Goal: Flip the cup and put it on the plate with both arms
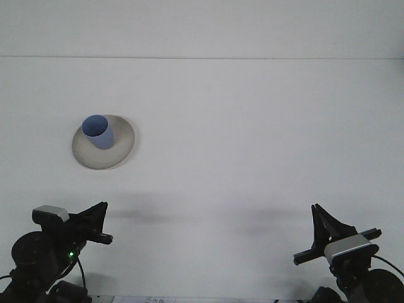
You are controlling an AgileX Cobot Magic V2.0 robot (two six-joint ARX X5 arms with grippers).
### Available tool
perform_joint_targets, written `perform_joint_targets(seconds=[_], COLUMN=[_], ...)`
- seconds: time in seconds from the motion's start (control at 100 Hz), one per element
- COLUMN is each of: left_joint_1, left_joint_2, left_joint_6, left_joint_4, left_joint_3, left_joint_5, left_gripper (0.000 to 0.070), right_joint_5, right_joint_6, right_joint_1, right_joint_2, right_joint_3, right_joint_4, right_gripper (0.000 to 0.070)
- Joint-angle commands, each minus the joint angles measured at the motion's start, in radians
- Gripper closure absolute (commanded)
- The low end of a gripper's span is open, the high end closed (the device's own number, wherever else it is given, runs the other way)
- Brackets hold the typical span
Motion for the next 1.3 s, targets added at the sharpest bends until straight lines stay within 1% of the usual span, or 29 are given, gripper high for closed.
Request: perform_joint_targets(seconds=[0.0,0.65,0.67,0.73,0.81,0.86,0.94,1.02,1.13,1.29], left_joint_1=[-0.004,-0.003,-0.002,0.013,0.05,0.084,0.142,0.185,0.22,0.249], left_joint_2=[-0.004,-0.008,-0.01,-0.032,-0.056,-0.075,-0.109,-0.148,-0.209,-0.283], left_joint_6=[-0.005,-0.003,0.011,0.132,0.212,0.264,0.347,0.412,0.471,0.458], left_joint_4=[0.004,0.015,0.014,0.015,0.041,0.096,0.24,0.372,0.5,0.593], left_joint_3=[0.01,0.01,0.01,0.008,-0.018,-0.067,-0.172,-0.296,-0.455,-0.605], left_joint_5=[0.004,0.003,0.001,-0.036,-0.056,-0.09,-0.161,-0.19,-0.193,-0.193], left_gripper=[0.0685,0.0685,0.0685,0.0685,0.0685,0.0685,0.0685,0.0685,0.0685,0.0685], right_joint_5=[0.0,0.004,0.004,0.004,0.004,0.004,0.004,0.004,0.004,0.004], right_joint_6=[0.014,0.014,0.014,0.014,0.014,0.014,0.014,0.014,0.014,0.014], right_joint_1=[0.008,0.008,0.008,0.008,0.008,0.008,0.008,0.008,0.008,0.008], right_joint_2=[0.0,0.0,0.0,0.0,0.0,0.0,0.0,0.0,0.0,0.0], right_joint_3=[0.007,0.007,0.007,0.007,0.007,0.007,0.007,0.007,0.007,0.007], right_joint_4=[0.012,0.024,0.024,0.024,0.024,0.025,0.024,0.024,0.024,0.024], right_gripper=[0.0693,0.0693,0.0693,0.0693,0.0693,0.0693,0.0693,0.0693,0.0693,0.0693])
